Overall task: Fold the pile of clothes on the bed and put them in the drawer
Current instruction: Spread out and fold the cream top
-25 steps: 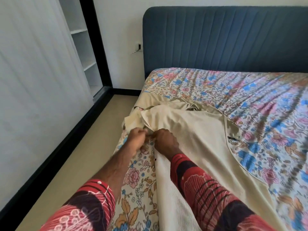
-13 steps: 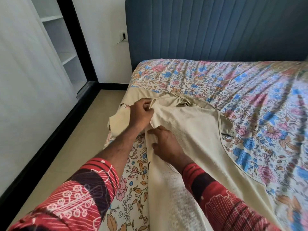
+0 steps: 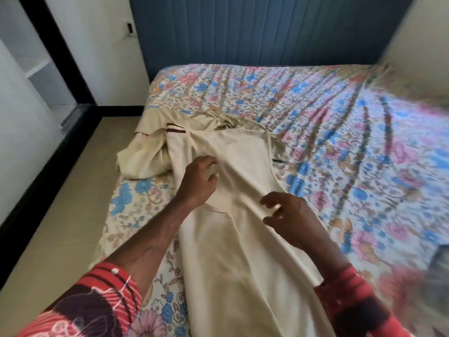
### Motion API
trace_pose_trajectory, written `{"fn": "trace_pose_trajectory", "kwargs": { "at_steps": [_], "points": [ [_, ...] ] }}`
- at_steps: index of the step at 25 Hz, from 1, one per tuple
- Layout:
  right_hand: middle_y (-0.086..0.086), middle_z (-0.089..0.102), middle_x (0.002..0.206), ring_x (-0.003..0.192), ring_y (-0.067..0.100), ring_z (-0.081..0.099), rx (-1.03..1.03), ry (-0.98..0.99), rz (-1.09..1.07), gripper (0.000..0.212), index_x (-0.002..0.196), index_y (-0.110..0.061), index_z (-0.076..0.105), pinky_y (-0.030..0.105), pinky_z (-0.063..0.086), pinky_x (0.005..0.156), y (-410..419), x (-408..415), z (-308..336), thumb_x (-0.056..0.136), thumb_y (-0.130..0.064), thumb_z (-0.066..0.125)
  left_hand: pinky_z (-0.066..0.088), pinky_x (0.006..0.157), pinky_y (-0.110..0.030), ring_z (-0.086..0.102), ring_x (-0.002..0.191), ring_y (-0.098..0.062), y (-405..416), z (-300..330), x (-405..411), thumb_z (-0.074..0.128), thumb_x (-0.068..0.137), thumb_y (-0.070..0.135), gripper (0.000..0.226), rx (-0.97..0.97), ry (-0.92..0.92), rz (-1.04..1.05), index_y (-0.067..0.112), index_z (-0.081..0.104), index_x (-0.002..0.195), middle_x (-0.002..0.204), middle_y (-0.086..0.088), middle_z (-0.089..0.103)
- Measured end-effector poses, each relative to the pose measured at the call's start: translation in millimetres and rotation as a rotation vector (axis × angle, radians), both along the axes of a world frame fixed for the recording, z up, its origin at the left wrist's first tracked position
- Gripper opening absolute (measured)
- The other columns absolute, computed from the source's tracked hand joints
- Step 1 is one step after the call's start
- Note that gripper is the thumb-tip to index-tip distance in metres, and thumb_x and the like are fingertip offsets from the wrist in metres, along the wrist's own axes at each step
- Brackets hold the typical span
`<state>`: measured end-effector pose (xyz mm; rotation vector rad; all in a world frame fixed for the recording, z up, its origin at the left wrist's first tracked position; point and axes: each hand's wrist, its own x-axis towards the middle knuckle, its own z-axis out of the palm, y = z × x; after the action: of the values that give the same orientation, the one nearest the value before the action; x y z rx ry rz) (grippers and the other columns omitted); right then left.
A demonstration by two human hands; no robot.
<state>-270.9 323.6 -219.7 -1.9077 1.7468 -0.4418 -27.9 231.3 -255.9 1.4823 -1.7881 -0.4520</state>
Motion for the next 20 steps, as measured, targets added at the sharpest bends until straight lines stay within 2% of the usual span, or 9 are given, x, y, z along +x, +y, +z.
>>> {"fn": "trace_pose_trajectory", "kwargs": {
  "at_steps": [2, 4, 6, 8, 10, 12, 15, 17, 20],
  "points": [
    [-0.005, 0.07, 0.108, 0.09, 0.011, 0.065, 0.0, 0.046, -0.142, 0.039, 0.115, -0.03, 0.07, 0.021, 0.044, 0.075, 57.8, -41.0, 3.5, 0.081, -0.015, 0.082, 0.05, 0.082, -0.03, 0.064, 0.086, -0.016, 22.1, -4.9, -34.9, 0.071, 0.085, 0.002, 0.014, -0.008, 0.012, -0.094, 0.005, 0.069, 0.099, 0.094, -0.009, 0.07],
    [0.0, 0.071, 0.115, 0.106, 0.02, 0.066, -0.037, 0.154, -0.32, 0.043, 0.121, -0.028, 0.069, 0.029, 0.047, 0.086, 111.6, -78.9, 0.1, 0.081, -0.016, 0.082, 0.048, 0.072, -0.028, 0.061, 0.074, -0.011, 42.9, -7.1, -78.4, 0.069, 0.088, 0.004, 0.006, 0.029, 0.065, -0.182, 0.008, 0.069, 0.093, 0.081, -0.005, 0.071],
    [0.006, 0.072, 0.115, 0.109, 0.028, 0.067, -0.058, 0.174, -0.489, 0.04, 0.122, -0.025, 0.07, 0.036, 0.052, 0.092, 149.3, -107.2, -1.9, 0.084, -0.013, 0.077, 0.048, 0.07, -0.027, 0.06, 0.067, -0.012, 60.1, -8.8, -118.5, 0.068, 0.091, 0.006, 0.007, 0.095, 0.093, -0.241, 0.012, 0.071, 0.093, 0.074, -0.003, 0.069],
    [0.01, 0.075, 0.11, 0.104, 0.033, 0.069, -0.064, 0.169, -0.577, 0.035, 0.12, -0.018, 0.071, 0.039, 0.054, 0.09, 170.4, -126.1, -2.2, 0.087, -0.006, 0.068, 0.05, 0.073, -0.029, 0.057, 0.067, -0.009, 78.2, -10.8, -155.5, 0.064, 0.092, 0.004, 0.014, 0.137, 0.081, -0.352, 0.013, 0.073, 0.099, 0.077, 0.0, 0.066],
    [0.01, 0.075, 0.111, 0.106, 0.034, 0.068, 0.012, 0.226, -0.557, 0.034, 0.124, -0.014, 0.068, 0.038, 0.053, 0.09, 177.7, -136.0, -6.2, 0.09, -0.009, 0.064, 0.049, 0.077, -0.03, 0.058, 0.079, -0.016, 94.5, -12.6, -185.8, 0.058, 0.093, 0.002, 0.027, 0.156, -0.021, -0.47, 0.017, 0.072, 0.111, 0.088, 0.001, 0.06],
    [0.008, 0.072, 0.116, 0.112, 0.032, 0.064, 0.168, 0.278, -0.498, 0.034, 0.126, -0.014, 0.064, 0.036, 0.05, 0.091, 177.7, -140.7, -9.9, 0.093, -0.022, 0.065, 0.05, 0.083, -0.033, 0.058, 0.091, -0.022, 99.4, -12.6, -210.3, 0.059, 0.093, 0.009, 0.03, 0.181, -0.158, -0.502, 0.025, 0.07, 0.116, 0.096, 0.0, 0.059],
    [0.01, 0.062, 0.124, 0.114, 0.033, 0.061, 0.299, 0.374, -0.413, 0.042, 0.12, -0.014, 0.062, 0.036, 0.048, 0.091, 170.8, -132.9, -9.1, 0.089, -0.042, 0.07, 0.054, 0.08, -0.038, 0.065, 0.095, -0.028, 95.6, -3.3, -222.4, 0.065, 0.093, 0.027, 0.009, 0.152, -0.274, -0.382, 0.023, 0.073, 0.097, 0.097, -0.002, 0.069],
    [0.012, 0.059, 0.128, 0.118, 0.036, 0.06, 0.351, 0.393, -0.395, 0.052, 0.123, -0.015, 0.06, 0.039, 0.049, 0.093, 167.9, -135.6, -10.4, 0.087, -0.05, 0.071, 0.051, 0.075, -0.034, 0.068, 0.092, -0.031, 91.0, 4.1, -240.9, 0.066, 0.094, 0.039, 0.023, 0.119, -0.402, -0.288, 0.019, 0.073, 0.088, 0.092, -0.005, 0.073],
    [0.01, 0.061, 0.127, 0.118, 0.035, 0.06, 0.414, 0.422, -0.337, 0.045, 0.122, -0.018, 0.06, 0.039, 0.049, 0.092, 168.3, -133.7, -10.8, 0.091, -0.05, 0.067, 0.043, 0.074, -0.033, 0.068, 0.102, -0.033, 85.4, 5.0, -260.3, 0.068, 0.086, 0.064, 0.051, 0.249, -0.566, -0.172, 0.015, 0.071, 0.1, 0.105, -0.008, 0.073]
  ]
}}
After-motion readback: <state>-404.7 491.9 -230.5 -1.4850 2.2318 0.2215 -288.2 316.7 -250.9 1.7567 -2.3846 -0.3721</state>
